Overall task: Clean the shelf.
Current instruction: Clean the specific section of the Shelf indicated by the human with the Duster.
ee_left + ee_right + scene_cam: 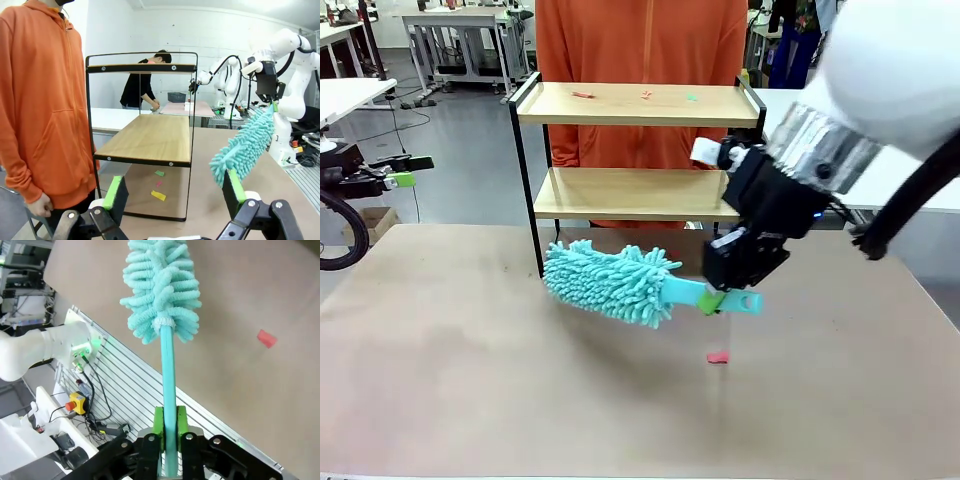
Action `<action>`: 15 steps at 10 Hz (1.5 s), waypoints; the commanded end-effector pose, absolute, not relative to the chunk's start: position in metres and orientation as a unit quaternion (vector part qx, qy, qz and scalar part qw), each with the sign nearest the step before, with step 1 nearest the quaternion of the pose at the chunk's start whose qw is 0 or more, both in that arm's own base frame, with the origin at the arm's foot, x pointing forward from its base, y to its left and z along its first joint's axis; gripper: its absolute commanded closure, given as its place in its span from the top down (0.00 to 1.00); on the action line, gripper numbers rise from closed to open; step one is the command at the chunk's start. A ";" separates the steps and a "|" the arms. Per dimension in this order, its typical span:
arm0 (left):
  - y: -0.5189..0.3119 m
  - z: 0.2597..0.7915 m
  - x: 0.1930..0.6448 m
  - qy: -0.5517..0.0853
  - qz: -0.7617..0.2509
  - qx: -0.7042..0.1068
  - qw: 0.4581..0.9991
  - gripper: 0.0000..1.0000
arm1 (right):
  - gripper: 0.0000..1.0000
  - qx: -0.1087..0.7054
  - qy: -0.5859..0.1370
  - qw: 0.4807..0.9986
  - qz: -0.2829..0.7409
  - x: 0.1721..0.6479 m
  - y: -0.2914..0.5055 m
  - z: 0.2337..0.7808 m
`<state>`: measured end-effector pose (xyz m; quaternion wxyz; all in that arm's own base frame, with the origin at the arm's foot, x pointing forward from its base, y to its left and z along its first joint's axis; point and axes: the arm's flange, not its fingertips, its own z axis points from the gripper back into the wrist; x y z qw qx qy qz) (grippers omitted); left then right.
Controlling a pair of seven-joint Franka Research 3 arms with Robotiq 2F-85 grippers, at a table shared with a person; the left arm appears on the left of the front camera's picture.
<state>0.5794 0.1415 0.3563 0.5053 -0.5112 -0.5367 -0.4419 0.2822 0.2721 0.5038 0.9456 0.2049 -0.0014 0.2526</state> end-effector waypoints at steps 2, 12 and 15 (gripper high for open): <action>0.141 0.359 0.576 -0.536 -0.446 -0.507 0.507 1.00 | 0.13 0.155 -0.028 0.968 0.198 0.291 0.353 0.502; 0.141 0.359 0.576 -0.536 -0.446 -0.507 0.507 1.00 | 0.13 0.090 -0.122 0.987 0.058 0.332 0.483 0.444; 0.141 0.359 0.576 -0.536 -0.446 -0.507 0.507 1.00 | 0.13 0.097 -0.195 0.975 0.033 0.338 0.492 0.425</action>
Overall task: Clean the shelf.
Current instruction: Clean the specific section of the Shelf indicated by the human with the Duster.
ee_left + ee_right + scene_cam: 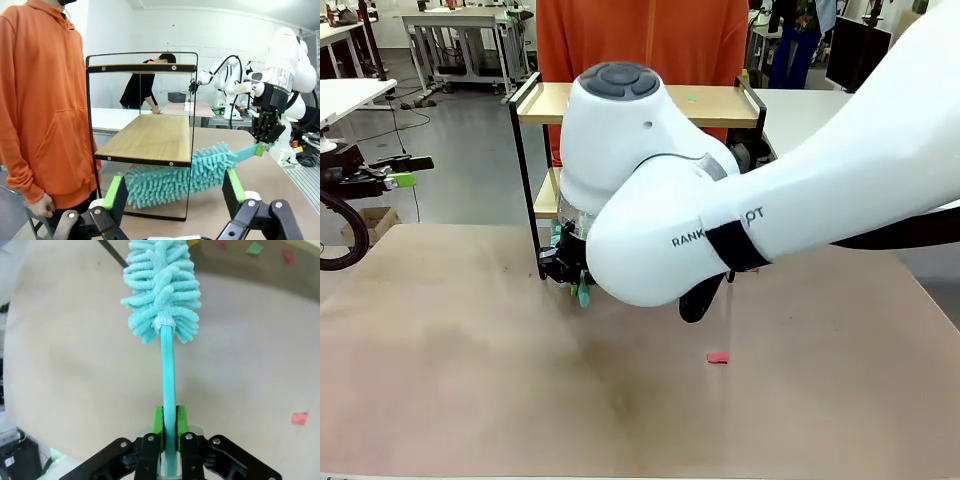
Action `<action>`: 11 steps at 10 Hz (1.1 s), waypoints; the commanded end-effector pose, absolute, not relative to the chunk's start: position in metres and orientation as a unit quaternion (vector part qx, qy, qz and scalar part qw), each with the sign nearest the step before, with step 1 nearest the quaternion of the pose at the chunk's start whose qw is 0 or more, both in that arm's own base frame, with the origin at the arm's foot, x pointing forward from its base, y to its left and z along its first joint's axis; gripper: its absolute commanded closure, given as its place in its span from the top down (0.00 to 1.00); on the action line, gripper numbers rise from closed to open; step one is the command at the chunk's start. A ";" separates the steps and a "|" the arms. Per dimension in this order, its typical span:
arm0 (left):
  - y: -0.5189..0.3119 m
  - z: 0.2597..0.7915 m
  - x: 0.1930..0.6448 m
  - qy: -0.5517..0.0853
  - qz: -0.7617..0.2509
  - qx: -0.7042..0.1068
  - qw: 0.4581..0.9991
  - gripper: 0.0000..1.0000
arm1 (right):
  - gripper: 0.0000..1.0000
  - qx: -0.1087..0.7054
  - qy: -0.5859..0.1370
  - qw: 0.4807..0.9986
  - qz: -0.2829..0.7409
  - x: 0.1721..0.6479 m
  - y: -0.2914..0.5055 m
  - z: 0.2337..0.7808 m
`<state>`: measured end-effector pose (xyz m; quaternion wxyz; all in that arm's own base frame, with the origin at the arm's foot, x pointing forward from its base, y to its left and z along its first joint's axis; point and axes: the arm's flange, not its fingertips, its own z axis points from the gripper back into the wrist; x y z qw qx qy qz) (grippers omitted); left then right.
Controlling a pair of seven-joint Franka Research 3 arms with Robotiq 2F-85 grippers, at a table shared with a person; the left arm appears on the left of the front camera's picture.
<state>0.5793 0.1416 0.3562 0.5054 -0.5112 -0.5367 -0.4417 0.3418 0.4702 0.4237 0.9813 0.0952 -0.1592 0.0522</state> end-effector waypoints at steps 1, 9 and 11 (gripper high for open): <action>0.141 0.359 0.576 -0.536 -0.446 -0.507 0.507 1.00 | 0.13 0.092 -0.140 0.984 0.060 0.337 0.466 0.430; 0.141 0.359 0.576 -0.536 -0.446 -0.507 0.507 1.00 | 0.13 0.083 -0.216 0.973 -0.007 0.356 0.523 0.393; 0.141 0.359 0.576 -0.536 -0.446 -0.507 0.507 1.00 | 0.13 0.078 -0.223 0.972 -0.006 0.364 0.536 0.387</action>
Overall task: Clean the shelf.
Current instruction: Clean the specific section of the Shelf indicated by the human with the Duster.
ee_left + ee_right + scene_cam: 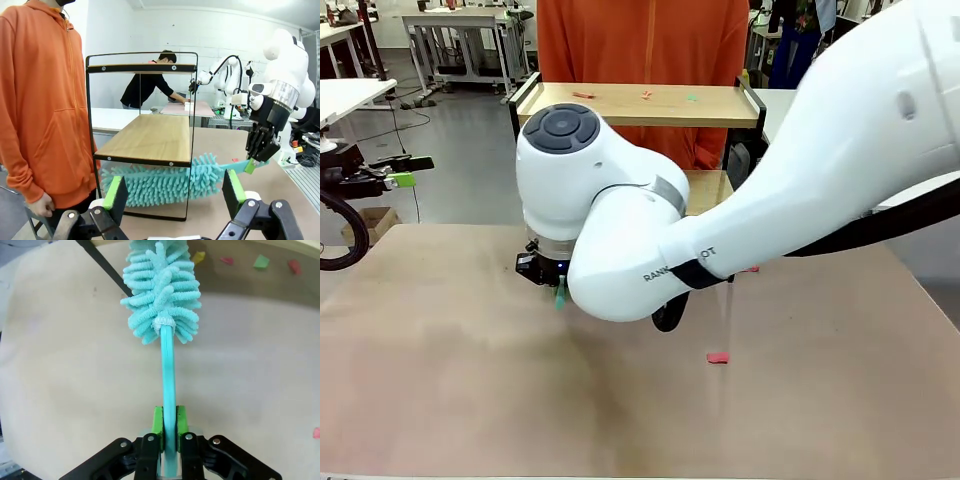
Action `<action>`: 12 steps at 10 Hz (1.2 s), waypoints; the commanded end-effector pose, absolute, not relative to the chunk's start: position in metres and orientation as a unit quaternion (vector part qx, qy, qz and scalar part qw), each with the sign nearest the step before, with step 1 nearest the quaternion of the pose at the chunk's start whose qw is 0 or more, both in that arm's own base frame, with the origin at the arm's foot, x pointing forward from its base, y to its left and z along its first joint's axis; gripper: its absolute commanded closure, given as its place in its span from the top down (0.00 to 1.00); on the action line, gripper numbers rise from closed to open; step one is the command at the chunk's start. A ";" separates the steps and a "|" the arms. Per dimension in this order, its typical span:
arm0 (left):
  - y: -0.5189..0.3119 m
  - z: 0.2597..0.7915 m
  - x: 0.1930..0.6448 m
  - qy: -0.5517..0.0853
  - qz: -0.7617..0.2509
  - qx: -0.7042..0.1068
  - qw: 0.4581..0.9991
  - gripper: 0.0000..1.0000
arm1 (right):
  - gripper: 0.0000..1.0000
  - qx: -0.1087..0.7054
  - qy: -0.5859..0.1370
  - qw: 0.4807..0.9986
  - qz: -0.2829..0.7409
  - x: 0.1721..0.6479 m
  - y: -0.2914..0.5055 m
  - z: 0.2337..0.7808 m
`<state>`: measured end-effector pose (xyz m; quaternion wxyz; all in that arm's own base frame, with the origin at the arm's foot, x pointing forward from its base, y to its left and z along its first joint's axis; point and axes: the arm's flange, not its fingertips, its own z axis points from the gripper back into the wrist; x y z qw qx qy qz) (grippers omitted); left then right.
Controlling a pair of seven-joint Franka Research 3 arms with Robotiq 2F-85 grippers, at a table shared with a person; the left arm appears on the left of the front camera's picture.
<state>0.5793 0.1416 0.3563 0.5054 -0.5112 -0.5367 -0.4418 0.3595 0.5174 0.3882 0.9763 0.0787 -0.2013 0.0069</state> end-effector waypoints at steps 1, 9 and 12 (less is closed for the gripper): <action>0.141 0.359 0.576 -0.536 -0.446 -0.507 0.507 1.00 | 0.13 0.075 -0.226 0.971 -0.009 0.367 0.543 0.384; 0.141 0.359 0.576 -0.536 -0.446 -0.507 0.507 1.00 | 0.13 0.043 -0.183 0.982 -0.023 0.386 0.560 0.349; 0.141 0.359 0.576 -0.536 -0.446 -0.507 0.507 1.00 | 0.13 0.033 -0.187 0.982 -0.006 0.387 0.547 0.341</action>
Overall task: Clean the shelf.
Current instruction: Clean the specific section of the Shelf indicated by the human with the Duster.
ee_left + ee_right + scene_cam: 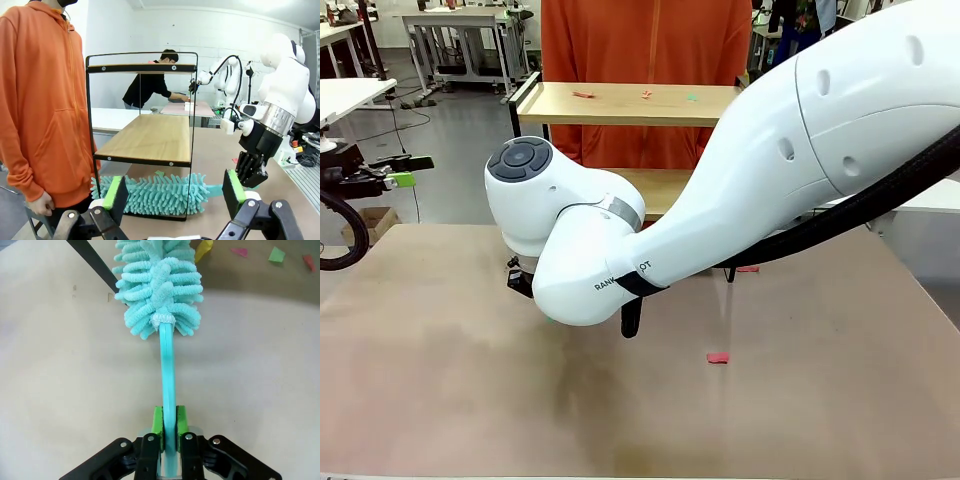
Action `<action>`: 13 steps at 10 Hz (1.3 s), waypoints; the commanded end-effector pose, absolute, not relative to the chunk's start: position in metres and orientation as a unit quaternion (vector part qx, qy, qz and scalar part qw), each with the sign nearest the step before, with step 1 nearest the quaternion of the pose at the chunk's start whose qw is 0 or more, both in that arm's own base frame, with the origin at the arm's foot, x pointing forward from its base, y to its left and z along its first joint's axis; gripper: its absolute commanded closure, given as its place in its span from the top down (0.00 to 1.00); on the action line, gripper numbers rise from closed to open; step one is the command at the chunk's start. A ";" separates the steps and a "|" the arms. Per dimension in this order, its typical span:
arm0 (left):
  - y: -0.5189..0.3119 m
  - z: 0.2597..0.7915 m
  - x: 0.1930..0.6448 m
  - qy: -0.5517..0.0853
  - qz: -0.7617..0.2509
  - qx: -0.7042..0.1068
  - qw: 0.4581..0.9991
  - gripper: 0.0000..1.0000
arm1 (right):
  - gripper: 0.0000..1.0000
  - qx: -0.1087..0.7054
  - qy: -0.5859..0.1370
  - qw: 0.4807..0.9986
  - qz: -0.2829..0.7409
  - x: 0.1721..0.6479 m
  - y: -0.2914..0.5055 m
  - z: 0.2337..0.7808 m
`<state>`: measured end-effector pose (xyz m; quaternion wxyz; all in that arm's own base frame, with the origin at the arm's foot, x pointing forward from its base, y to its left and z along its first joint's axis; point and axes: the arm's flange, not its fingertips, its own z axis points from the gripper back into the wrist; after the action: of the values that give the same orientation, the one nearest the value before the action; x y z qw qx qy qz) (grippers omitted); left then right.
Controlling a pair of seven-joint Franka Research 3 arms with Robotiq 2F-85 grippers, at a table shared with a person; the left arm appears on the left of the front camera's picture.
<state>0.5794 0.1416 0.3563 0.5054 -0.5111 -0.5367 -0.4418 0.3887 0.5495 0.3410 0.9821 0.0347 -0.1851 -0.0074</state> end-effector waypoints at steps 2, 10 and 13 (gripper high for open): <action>0.141 0.359 0.576 -0.536 -0.446 -0.507 0.507 1.00 | 0.13 0.033 -0.187 0.982 -0.006 0.387 0.547 0.341; 0.141 0.359 0.576 -0.536 -0.446 -0.507 0.507 1.00 | 0.13 0.058 -0.132 0.988 -0.048 0.401 0.430 0.347; 0.141 0.359 0.576 -0.536 -0.446 -0.507 0.507 1.00 | 0.13 0.041 -0.117 0.989 -0.085 0.405 0.370 0.349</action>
<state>0.5793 0.1417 0.3562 0.5055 -0.5111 -0.5367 -0.4417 0.4107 0.3932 0.3434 0.9881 0.0352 -0.1281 -0.0780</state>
